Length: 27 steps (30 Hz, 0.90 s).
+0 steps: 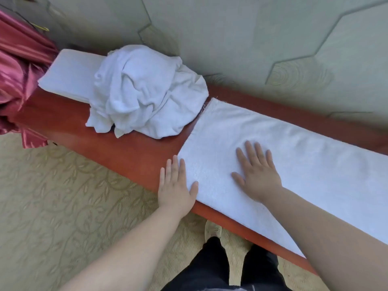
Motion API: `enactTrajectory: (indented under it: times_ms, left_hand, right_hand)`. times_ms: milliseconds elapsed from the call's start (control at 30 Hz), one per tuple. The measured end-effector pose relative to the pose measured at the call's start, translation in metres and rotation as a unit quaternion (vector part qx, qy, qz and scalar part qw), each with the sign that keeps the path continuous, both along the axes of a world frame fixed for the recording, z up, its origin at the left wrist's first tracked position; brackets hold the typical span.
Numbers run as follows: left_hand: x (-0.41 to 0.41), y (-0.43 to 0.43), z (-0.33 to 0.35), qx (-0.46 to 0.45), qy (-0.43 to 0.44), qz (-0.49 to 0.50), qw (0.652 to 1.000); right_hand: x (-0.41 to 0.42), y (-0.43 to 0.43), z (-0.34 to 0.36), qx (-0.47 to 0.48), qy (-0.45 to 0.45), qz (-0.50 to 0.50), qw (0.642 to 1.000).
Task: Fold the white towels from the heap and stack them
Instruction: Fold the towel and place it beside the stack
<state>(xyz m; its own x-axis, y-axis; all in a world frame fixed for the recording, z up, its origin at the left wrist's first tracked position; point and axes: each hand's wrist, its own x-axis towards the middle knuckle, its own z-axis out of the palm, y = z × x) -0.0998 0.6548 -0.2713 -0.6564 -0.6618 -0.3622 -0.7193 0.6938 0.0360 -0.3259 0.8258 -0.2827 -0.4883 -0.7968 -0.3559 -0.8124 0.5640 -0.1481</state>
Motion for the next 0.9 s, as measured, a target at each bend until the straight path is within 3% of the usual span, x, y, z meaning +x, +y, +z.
enactTrajectory:
  times_ms: [167,267,533,733,800,900]
  left_hand:
    - [-0.02,-0.028,-0.004,0.025,0.022,-0.192,0.981]
    - [-0.011,-0.035,-0.018,0.015,0.019,-0.189,0.982]
    - [-0.011,-0.039,-0.027,0.018,0.067,-0.193,0.979]
    - [-0.011,-0.037,-0.029,0.03,0.071,-0.192,0.978]
    - [-0.01,-0.036,-0.028,0.028,0.067,-0.19,0.979]
    - [-0.012,-0.038,-0.025,0.019,0.065,-0.187,0.98]
  right_hand:
    - [-0.042,-0.084,0.005,0.012,0.012,0.006,1.0]
    - [-0.048,-0.134,0.001,0.017,0.022,0.052,0.998]
    - [-0.065,-0.184,-0.004,-0.001,0.036,0.017,0.999]
    - [-0.077,-0.202,0.003,-0.144,0.012,-0.098,0.985]
    - [-0.087,-0.218,0.013,-0.104,0.039,-0.097,0.989]
    - [-0.106,-0.247,0.03,0.011,0.006,-0.118,0.993]
